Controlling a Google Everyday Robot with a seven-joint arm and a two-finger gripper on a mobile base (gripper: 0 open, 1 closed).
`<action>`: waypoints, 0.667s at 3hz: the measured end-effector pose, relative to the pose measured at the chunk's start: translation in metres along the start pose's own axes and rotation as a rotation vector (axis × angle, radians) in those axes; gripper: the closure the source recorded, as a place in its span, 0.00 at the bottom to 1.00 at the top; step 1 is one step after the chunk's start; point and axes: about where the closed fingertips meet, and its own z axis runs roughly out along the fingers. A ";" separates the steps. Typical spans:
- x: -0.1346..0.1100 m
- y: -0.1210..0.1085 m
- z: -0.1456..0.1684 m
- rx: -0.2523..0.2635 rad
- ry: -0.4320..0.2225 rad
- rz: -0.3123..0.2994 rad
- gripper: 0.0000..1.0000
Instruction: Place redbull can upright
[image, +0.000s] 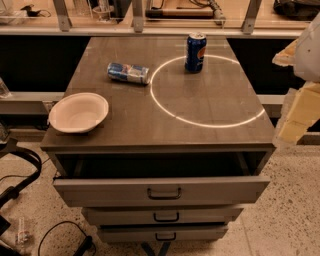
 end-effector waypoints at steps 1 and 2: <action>0.000 0.000 0.000 0.000 0.000 0.000 0.00; -0.007 -0.004 -0.005 0.020 -0.016 0.017 0.00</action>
Offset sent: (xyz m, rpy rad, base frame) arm 0.0090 0.0118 0.0149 0.0428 -0.0337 -0.0441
